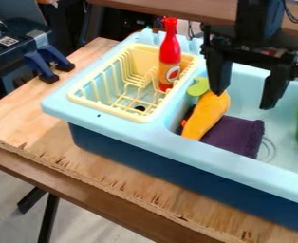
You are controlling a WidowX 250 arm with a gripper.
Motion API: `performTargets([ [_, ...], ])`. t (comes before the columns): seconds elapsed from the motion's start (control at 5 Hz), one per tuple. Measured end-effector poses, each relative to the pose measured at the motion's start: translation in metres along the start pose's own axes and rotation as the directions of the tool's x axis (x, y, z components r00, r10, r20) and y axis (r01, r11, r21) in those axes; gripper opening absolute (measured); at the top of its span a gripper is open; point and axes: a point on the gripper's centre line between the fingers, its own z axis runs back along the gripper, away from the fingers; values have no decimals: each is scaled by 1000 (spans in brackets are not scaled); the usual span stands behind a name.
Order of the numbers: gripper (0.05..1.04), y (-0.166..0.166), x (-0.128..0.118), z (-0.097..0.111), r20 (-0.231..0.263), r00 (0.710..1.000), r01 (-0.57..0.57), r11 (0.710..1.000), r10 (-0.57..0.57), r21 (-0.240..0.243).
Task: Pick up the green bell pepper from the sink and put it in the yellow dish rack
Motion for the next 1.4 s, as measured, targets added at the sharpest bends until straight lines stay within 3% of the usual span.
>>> performTargets([
  [0.2,995,0,-2,-13,-40,999,0,1000,1,12],
  [0.4,995,-11,5,-24,-26,1000,-5,1000,6,11],
  [0.6,995,-28,17,-30,11,1000,22,999,-22,-34],
  [0.8,995,-40,30,-35,40,999,20,999,-18,-50],
  [1.0,995,-42,42,-42,37,999,-2,997,5,-78],
  [1.4,995,-43,70,-40,36,999,-17,996,20,-84],
])
